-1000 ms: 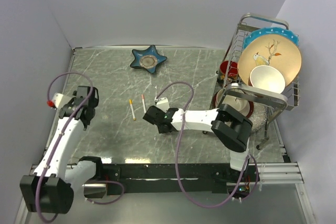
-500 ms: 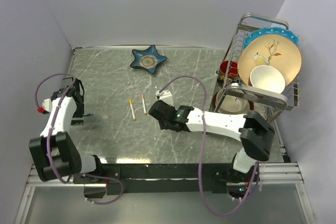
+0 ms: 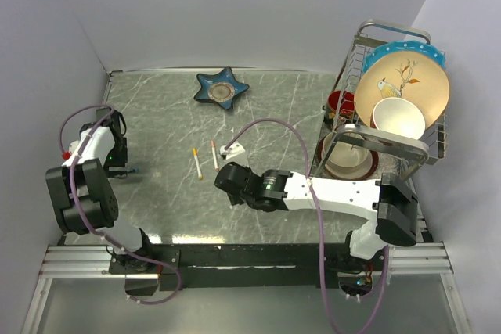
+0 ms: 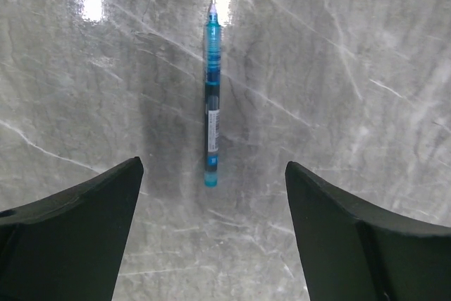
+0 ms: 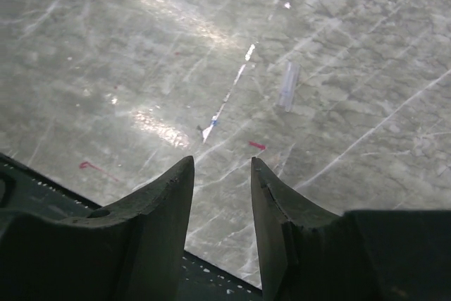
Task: Insert the pens into the pen caps
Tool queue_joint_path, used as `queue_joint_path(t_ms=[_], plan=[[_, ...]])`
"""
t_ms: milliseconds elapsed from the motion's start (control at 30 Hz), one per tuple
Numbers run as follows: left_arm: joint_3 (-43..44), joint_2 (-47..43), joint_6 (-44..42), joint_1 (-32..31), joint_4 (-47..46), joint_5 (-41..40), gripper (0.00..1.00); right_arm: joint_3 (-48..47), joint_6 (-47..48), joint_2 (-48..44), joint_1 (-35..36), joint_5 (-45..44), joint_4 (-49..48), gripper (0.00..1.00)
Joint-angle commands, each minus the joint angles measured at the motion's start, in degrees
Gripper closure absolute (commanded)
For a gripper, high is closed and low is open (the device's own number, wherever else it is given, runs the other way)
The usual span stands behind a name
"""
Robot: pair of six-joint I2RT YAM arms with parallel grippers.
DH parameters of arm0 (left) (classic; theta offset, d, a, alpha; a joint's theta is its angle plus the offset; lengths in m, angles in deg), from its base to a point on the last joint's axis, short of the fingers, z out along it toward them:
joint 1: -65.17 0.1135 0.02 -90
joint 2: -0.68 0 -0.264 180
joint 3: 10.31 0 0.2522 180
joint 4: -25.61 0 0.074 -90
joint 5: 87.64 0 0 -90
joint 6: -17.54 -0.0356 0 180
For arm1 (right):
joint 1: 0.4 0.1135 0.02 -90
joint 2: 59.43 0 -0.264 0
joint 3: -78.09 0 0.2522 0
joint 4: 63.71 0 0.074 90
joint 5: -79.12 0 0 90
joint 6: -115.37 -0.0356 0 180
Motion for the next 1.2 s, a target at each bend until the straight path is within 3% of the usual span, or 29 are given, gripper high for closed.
queue_joint_path(t_ms=[0, 333, 833, 933, 967, 1167], plan=[[2.7, 2.78, -0.32, 0.84, 0.19, 0.78, 0.13, -2.65, 1.41, -0.18, 0.96, -3.68, -0.33, 0.54], [0.86, 6.48, 0.64, 1.02, -0.07, 3.86, 0.22, -3.27, 4.14, 0.08, 0.96, -5.27, -1.04, 0.53], [-2.83, 9.03, -0.32, 1.19, -1.21, 5.53, 0.75, -3.8, 3.62, -0.79, 0.96, -4.83, -0.51, 0.53], [-4.14, 8.07, -2.86, 1.19, -3.83, 6.76, 0.89, -3.88, 3.0, -0.44, 1.05, -5.09, 0.36, 0.53], [-4.67, 7.55, -3.57, 1.19, -4.63, 7.28, 0.99, -4.14, 2.57, -0.27, 1.05, -5.27, 0.63, 0.53], [-8.72, 1.92, -12.26, -0.47, -11.13, 9.58, 0.99, -5.29, 2.56, -0.35, 1.05, -4.65, 1.86, 0.53]])
